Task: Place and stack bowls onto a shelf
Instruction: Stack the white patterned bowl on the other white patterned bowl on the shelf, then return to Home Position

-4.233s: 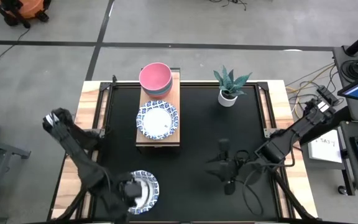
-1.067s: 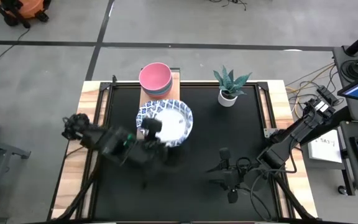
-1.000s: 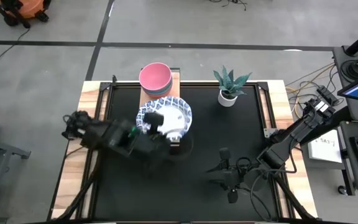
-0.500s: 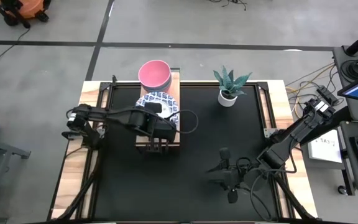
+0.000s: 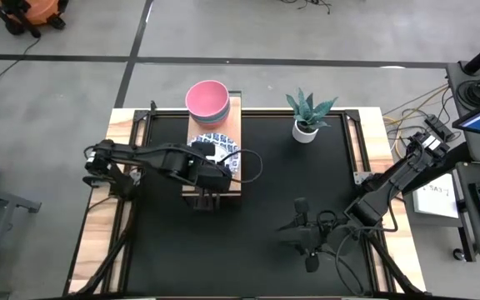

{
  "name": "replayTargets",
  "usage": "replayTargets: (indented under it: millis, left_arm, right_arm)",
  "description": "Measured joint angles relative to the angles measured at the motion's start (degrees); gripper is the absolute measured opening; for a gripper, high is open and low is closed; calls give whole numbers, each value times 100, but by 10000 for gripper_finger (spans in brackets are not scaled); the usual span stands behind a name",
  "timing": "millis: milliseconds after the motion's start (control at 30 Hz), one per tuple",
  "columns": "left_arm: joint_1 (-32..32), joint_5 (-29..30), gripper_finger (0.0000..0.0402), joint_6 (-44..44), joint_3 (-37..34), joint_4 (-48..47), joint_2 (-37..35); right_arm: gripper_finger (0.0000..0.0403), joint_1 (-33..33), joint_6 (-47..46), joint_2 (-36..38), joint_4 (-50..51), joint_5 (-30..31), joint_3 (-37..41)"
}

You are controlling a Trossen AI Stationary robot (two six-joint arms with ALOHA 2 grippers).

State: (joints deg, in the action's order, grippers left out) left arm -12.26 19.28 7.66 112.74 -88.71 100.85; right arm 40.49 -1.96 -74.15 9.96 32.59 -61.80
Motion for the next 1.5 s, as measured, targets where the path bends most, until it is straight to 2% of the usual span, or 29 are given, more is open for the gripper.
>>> replayTargets:
  millis: [200, 333, 433, 567, 700, 800, 967, 1200, 1500]
  left_arm:
    - [-333, -76, 120, 140, 148, 52, -219]
    - [-851, -35, 121, -42, -245, 900, -715]
    - [-1307, -34, 121, -275, -1036, 2100, -1348]
    - [-1740, -32, 121, -573, -2626, 3827, -2330]
    - [-1738, 30, 121, -723, -4151, 5284, -3306]
    - [-1467, 38, 121, -903, -5034, 6070, -3915]
    - [-954, -56, 109, -920, -5958, 6339, -4867]
    - [-825, -39, 74, -845, -7089, 6582, -6331]
    - [-734, 295, 40, -795, -8596, 7535, -8117]
  right_arm:
    - [148, 9, 188, 4, 22, -132, 68]
    - [148, 28, 426, 64, -205, -308, 358]
    - [148, 1, 613, 268, -524, -304, 670]
    - [148, -111, 785, 809, -976, -528, 1211]
    - [148, -432, 898, 1571, -1715, -792, 1840]
    - [148, -905, 836, 2075, -1837, -1231, 2250]
    - [148, -1612, 604, 2929, -1864, -1962, 2859]
    - [148, -1975, 538, 4197, -1854, -1959, 3743]
    - [148, -2105, 397, 5620, -1753, -1912, 4649]
